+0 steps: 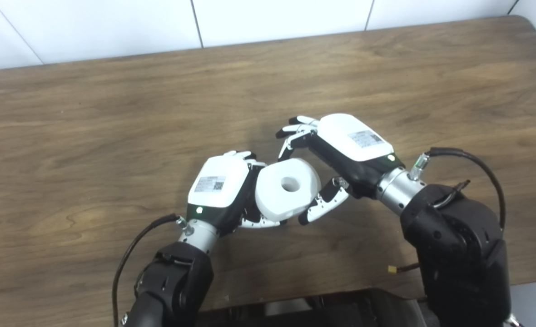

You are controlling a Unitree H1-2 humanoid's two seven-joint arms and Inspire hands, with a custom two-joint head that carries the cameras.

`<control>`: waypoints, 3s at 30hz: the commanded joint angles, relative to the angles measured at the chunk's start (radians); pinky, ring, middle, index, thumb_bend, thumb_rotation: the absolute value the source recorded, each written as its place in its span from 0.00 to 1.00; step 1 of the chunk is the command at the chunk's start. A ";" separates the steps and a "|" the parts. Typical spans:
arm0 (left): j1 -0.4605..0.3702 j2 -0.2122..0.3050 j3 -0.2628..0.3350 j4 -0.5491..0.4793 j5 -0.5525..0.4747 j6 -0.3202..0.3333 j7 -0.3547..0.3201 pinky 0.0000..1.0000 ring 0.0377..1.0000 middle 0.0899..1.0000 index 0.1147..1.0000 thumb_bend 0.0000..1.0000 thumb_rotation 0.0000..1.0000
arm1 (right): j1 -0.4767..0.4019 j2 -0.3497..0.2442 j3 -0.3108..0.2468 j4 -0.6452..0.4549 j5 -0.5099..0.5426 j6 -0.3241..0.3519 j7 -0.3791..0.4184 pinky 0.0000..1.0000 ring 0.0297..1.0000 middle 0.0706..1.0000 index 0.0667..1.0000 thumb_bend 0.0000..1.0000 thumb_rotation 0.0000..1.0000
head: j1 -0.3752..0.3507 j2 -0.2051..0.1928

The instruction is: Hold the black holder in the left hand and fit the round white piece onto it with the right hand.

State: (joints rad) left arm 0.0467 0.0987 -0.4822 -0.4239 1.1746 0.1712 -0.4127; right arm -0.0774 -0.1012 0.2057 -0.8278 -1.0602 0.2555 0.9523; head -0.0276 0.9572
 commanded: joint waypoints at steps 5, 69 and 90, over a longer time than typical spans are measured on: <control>0.016 0.012 -0.013 0.004 -0.006 0.002 -0.067 0.88 0.84 0.75 0.42 0.52 0.06 | -0.018 0.003 -0.001 -0.008 -0.003 -0.019 -0.015 0.86 0.93 0.84 0.45 0.52 0.15 | -0.011 0.005; 0.011 0.014 -0.011 -0.015 -0.003 -0.001 -0.090 0.87 0.84 0.75 0.42 0.52 0.06 | -0.018 0.007 0.026 0.001 -0.029 -0.029 0.008 0.86 0.94 0.83 0.45 0.52 0.15 | -0.033 0.022; 0.014 0.013 -0.008 -0.020 -0.012 -0.001 -0.086 0.87 0.83 0.75 0.42 0.52 0.05 | -0.025 -0.024 0.006 -0.011 -0.012 -0.016 0.035 0.85 0.94 0.83 0.45 0.52 0.15 | -0.036 0.026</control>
State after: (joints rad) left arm 0.0492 0.1058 -0.4817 -0.4503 1.1667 0.1711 -0.4505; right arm -0.0879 -0.1240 0.2143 -0.8241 -1.0769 0.2541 0.9853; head -0.0629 0.9817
